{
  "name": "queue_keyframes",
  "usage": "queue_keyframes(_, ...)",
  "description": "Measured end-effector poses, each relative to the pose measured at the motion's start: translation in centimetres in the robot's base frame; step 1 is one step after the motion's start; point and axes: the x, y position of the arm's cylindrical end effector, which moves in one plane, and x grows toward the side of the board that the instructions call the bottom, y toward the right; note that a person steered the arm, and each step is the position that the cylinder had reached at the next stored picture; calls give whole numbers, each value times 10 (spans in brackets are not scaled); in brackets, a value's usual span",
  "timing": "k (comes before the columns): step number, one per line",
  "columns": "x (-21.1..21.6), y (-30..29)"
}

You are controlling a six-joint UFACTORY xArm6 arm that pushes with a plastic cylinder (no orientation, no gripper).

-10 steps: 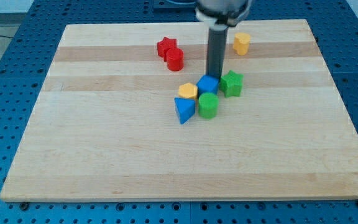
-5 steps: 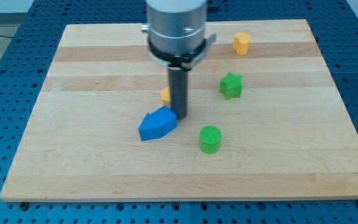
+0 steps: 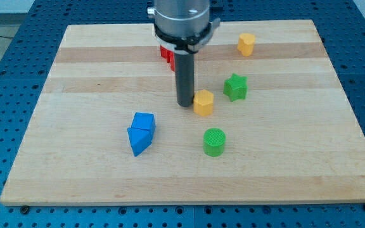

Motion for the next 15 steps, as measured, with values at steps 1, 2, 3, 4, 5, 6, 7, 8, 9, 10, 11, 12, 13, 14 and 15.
queue_keyframes(1,6,38)
queue_keyframes(2,4,84)
queue_keyframes(3,34,82)
queue_keyframes(4,68,80)
queue_keyframes(5,54,122)
queue_keyframes(6,14,119)
queue_keyframes(7,2,162)
queue_keyframes(8,-1,175)
queue_keyframes(9,-37,175)
queue_keyframes(10,-88,178)
queue_keyframes(11,-96,182)
queue_keyframes(12,-60,199)
queue_keyframes(13,-61,152)
queue_keyframes(14,-85,145)
queue_keyframes(15,-116,144)
